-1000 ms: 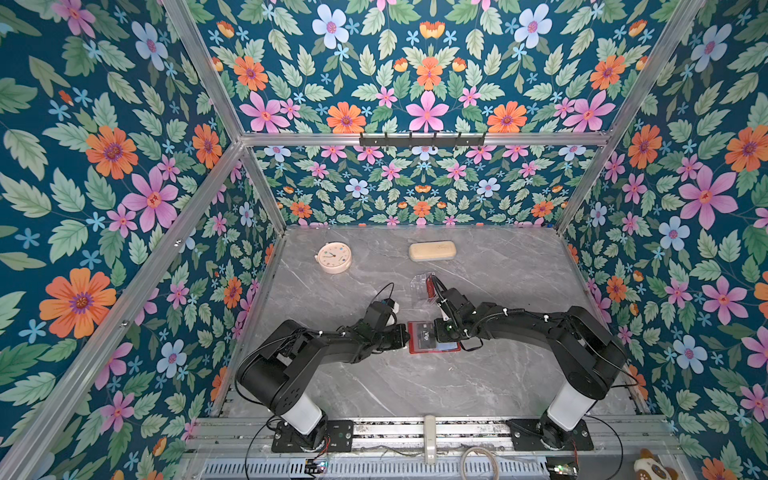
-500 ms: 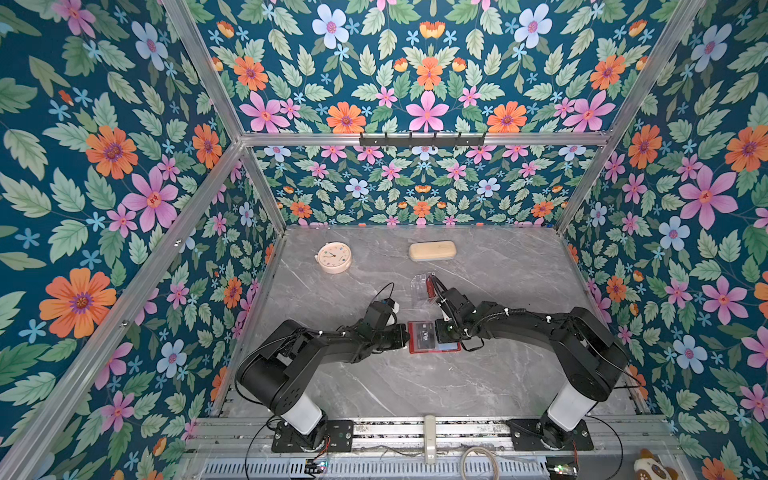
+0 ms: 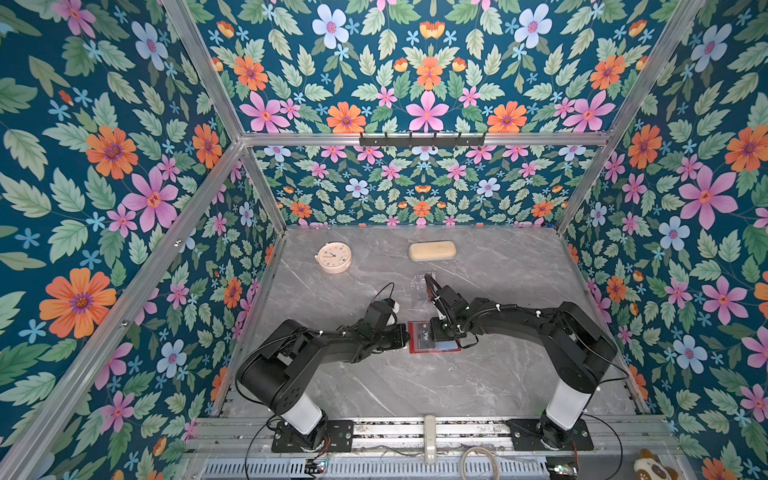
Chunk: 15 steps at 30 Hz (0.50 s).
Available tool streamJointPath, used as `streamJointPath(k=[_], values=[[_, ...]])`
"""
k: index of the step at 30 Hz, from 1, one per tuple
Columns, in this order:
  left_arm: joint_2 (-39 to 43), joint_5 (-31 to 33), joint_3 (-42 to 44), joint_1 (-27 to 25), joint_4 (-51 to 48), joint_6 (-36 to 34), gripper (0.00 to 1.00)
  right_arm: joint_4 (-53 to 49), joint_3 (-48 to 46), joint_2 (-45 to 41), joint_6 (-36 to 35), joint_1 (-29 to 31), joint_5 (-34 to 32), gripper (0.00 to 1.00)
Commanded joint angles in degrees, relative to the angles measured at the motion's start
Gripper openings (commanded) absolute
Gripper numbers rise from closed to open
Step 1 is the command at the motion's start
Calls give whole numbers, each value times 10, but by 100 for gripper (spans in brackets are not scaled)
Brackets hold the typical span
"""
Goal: Put the credit cards into the card holder
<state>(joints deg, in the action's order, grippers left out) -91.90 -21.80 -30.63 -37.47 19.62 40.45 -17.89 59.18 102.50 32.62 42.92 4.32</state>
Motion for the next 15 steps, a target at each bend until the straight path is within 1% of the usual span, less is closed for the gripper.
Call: streamJointPath(k=[1,3,9,15], values=[[-3,14,3,0,-50,-6,0,-28,2,12,3,3,-5,5],[-3,15,3,1,-49,-6,0,-31,3,17,3,5,-5,8],[-3,15,3,0,-49,-6,0,-38,7,27,2,7,-5,20],[-1,16,3,0,-51,-7,0,-42,10,26,1,10,-7,23]])
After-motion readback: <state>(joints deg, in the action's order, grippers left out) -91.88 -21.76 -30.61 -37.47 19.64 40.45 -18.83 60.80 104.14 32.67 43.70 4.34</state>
